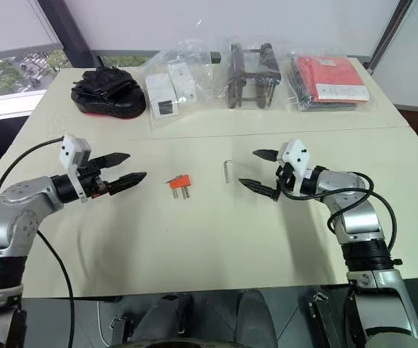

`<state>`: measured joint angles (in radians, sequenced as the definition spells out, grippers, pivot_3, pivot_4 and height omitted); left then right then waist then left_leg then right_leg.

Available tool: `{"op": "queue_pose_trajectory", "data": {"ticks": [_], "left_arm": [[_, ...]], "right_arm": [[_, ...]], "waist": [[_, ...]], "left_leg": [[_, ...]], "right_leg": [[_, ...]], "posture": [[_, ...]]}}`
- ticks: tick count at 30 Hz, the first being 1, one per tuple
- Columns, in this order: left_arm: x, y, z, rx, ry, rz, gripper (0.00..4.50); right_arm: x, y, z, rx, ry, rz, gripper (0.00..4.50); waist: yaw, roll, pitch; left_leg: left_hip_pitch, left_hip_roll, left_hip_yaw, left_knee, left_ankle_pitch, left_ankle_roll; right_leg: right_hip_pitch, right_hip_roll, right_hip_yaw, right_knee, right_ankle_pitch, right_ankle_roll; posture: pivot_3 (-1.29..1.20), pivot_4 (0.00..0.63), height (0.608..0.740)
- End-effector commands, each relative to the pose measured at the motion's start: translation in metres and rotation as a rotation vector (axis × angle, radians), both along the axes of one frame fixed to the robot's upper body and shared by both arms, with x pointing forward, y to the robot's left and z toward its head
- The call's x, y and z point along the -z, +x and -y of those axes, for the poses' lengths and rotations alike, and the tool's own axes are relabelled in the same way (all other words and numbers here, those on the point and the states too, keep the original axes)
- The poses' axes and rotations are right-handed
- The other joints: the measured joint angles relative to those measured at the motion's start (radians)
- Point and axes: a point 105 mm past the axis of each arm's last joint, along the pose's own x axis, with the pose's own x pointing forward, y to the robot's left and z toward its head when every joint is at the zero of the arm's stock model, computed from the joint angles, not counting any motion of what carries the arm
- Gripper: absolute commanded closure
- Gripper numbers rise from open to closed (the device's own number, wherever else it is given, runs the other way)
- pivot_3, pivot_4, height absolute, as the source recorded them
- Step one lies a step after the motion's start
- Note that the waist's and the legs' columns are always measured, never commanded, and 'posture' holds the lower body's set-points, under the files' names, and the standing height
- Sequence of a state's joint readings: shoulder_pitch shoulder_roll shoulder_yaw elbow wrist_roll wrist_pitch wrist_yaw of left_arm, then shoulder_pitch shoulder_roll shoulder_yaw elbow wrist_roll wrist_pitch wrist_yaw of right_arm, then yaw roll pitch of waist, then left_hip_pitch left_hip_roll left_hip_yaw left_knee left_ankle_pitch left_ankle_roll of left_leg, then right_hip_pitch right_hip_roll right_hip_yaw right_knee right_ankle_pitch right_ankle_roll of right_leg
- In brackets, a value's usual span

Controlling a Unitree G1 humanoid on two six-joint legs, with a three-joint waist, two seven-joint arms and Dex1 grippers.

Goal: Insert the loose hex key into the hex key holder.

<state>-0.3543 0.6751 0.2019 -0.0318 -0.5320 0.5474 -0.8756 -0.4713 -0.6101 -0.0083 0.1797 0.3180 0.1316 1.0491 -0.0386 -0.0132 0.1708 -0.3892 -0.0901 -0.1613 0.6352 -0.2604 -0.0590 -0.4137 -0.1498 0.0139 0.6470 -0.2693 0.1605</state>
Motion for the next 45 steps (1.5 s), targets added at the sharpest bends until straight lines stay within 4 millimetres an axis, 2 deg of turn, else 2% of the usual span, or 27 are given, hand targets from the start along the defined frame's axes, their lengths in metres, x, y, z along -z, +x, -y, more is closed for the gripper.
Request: {"op": "queue_pose_trajectory", "data": {"ticks": [1,5,19,23,28,32,36,45], "left_arm": [[-0.016,0.0,-0.011,-0.013,0.038,0.068,0.0],[-0.014,-0.003,-0.008,0.041,0.065,0.06,0.0],[-0.02,0.006,0.003,0.092,0.04,0.078,0.0],[-0.019,0.007,0.006,0.126,0.06,0.078,0.0],[-0.02,0.009,0.012,0.248,0.139,0.064,0.0],[-0.02,0.009,0.009,0.3,0.178,0.054,0.0],[-0.014,-0.021,0.015,0.436,0.247,-0.005,0.0],[-0.002,-0.044,0.02,0.337,0.151,-0.031,0.0]], "right_arm": [[-0.013,0.003,0.001,-0.002,-0.002,0.055,0.03],[-0.012,0.005,0.001,-0.001,-0.004,0.058,0.03],[-0.013,0.005,-0.001,-0.001,-0.012,0.073,0.03],[-0.014,0.007,-0.009,-0.029,-0.017,0.076,0.03],[-0.015,0.021,-0.048,-0.153,-0.05,0.08,0.03],[-0.012,0.031,-0.067,-0.208,-0.065,0.072,0.03],[0.007,0.039,-0.106,-0.312,-0.111,0.033,0.03],[0.024,0.043,-0.138,-0.386,-0.169,0.001,0.03]], "waist": [[-0.001,0.0,0.0],[-0.002,0.0,0.0],[-0.003,0.0,0.0],[-0.004,0.0,0.0],[-0.008,0.0,0.0],[-0.009,0.0,0.0],[-0.027,0.0,0.0],[-0.033,0.0,0.001]], "left_leg": [[0.0,0.0,0.0,0.0,0.0,0.0],[0.0,0.0,0.001,-0.001,0.001,-0.003],[0.0,0.0,0.0,0.0,0.001,-0.003],[0.0,0.0,0.0,0.0,0.001,-0.003],[0.0,0.0,0.001,0.0,0.002,-0.003],[0.0,0.0,0.001,-0.002,0.003,-0.005],[-0.001,0.0,0.001,-0.002,0.003,-0.005],[-0.001,0.0,-0.003,-0.004,0.004,-0.006]], "right_leg": [[0.0,0.0,0.0,0.0,0.0,0.0],[0.0,0.0,0.0,-0.001,0.0,0.0],[0.0,0.0,0.0,0.0,0.0,0.0],[0.0,0.0,0.0,0.0,0.0,0.0],[0.0,0.0,0.0,0.0,0.0,0.0],[-0.001,0.0,0.0,0.0,0.0,0.0],[-0.003,0.0,0.0,0.0,0.0,0.0],[-0.005,0.0,0.002,0.002,0.0,0.0]], "posture": [[0.0,0.15,0.74],[0.0,0.15,0.74],[0.0,0.15,0.74],[0.0,0.15,0.74],[0.0,0.15,0.74],[0.0,0.15,0.74],[0.0,0.15,0.74],[0.0,0.15,0.74]]}}
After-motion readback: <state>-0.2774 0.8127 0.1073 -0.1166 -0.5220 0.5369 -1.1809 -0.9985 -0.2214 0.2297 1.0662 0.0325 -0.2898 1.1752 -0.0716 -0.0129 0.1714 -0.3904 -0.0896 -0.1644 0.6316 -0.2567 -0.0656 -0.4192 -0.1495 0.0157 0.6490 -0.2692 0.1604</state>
